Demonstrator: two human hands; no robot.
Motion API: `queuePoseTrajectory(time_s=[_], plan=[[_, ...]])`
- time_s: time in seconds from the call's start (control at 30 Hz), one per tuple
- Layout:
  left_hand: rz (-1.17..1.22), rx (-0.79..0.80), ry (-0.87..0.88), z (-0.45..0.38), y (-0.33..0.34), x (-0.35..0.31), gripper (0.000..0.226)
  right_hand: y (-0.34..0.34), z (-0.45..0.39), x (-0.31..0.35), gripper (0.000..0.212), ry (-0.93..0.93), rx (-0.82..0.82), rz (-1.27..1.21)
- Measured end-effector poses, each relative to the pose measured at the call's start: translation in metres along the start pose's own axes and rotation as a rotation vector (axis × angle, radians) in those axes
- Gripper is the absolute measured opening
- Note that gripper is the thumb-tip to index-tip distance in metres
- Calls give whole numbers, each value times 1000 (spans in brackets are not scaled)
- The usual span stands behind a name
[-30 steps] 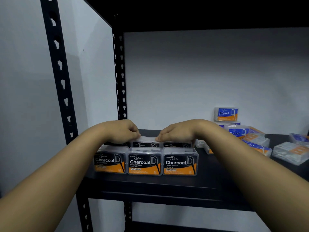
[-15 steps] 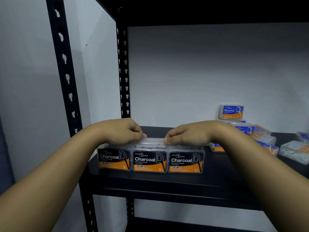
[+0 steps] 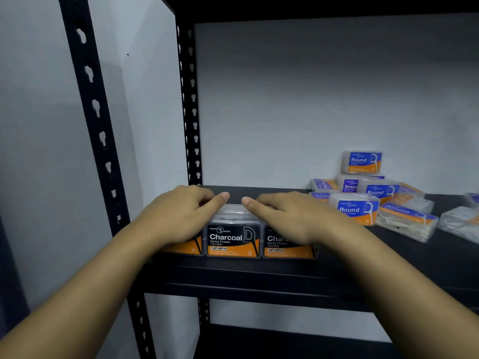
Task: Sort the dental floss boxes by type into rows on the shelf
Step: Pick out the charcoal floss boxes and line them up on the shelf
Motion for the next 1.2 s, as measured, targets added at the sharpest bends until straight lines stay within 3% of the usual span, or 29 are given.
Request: queuePoseTrajectory(time_s=[0.27,0.57,0.77,1.2], plan=[[-35,11,-1,3,2,1,46,6,-6,4,54,-32,-53,84],[33,134,-9,1,-4,4,44,10,-6,13,69,-39,-103,121],[-13,195,-36,3,-11,7,45,12,-7,19,64,-49,-114,126],[-20,108,-6,13,-11,3,45,14,-5,23,66,-38,-135,126]])
Point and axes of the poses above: each hand's wrist, its own z-axis away from the middle knuckle, its own y-axis out of the palm, x = y × z, the point moved 4 cm from there along -z, towards the middle knuckle, and after that the axes turned 8 degrees about -x, right-handed, at the moved point
